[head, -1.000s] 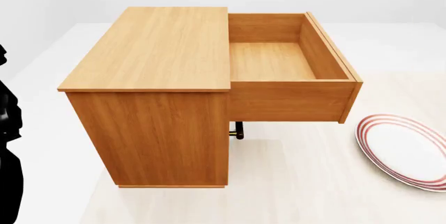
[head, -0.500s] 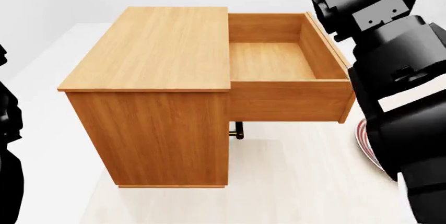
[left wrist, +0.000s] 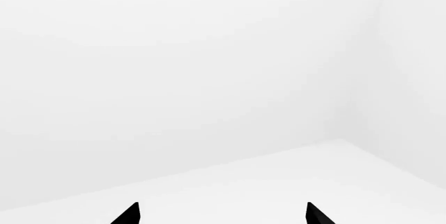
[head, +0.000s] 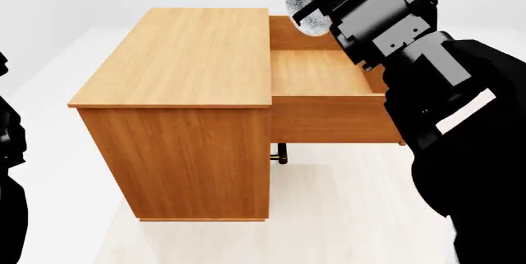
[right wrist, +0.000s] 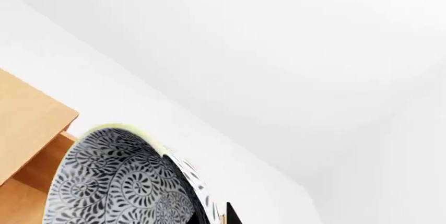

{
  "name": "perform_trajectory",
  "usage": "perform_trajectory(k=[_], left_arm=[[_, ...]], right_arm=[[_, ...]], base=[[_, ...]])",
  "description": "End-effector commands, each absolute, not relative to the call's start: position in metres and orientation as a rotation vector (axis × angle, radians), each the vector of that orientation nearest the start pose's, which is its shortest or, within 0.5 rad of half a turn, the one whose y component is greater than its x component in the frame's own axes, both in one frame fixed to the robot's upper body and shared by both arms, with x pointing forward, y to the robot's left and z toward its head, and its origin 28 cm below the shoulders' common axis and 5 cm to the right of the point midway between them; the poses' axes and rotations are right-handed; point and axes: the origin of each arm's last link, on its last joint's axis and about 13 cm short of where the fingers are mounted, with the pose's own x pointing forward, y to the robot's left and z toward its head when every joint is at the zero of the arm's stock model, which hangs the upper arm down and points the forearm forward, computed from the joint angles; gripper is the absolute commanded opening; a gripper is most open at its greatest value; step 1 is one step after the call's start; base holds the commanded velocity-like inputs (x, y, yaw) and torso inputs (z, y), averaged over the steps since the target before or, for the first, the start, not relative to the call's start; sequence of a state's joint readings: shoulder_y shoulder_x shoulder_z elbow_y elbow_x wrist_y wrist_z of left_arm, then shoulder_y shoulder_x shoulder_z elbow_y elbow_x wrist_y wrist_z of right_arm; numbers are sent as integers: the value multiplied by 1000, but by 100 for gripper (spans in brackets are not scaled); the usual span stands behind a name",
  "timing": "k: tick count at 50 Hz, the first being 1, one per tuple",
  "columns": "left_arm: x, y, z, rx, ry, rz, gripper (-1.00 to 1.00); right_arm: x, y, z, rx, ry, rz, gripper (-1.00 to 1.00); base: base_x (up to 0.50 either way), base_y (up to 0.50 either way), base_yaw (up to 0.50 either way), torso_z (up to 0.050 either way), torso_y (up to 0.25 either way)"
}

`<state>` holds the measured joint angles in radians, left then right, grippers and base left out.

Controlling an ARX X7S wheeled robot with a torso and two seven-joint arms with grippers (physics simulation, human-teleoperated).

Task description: Open the top drawer of the cabinet and put the bowl in it.

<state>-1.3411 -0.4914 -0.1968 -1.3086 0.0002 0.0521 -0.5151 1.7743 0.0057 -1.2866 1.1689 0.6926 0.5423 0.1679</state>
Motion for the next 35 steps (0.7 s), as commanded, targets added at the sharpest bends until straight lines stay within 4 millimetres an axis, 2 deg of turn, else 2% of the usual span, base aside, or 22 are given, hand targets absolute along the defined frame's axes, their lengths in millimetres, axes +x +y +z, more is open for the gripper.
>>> perform_trajectory(k=[1,6,15,21,35], left_arm=[[383,418,211,-86,-121,1031,100],[383,418,210,-93,-123,1030,100],[383,418,210,-98,-126,1022,100],[382,419,209,-100,-128,1019,100],[382,419,208,-107,-134,1010,100]], right_arm=[[415,-83,368,-600,180,7,-100],[411,-91,372,-507,251,48,-100],[411,-98,355,-454,366,77,-100],[411,-98,349,-375,392,103,-100],[414,-103,328,-312,429,72,-100]], base=[[0,0,0,0,0],[0,0,0,0,0],[0,0,0,0,0],[0,0,0,0,2],[0,0,0,0,0]])
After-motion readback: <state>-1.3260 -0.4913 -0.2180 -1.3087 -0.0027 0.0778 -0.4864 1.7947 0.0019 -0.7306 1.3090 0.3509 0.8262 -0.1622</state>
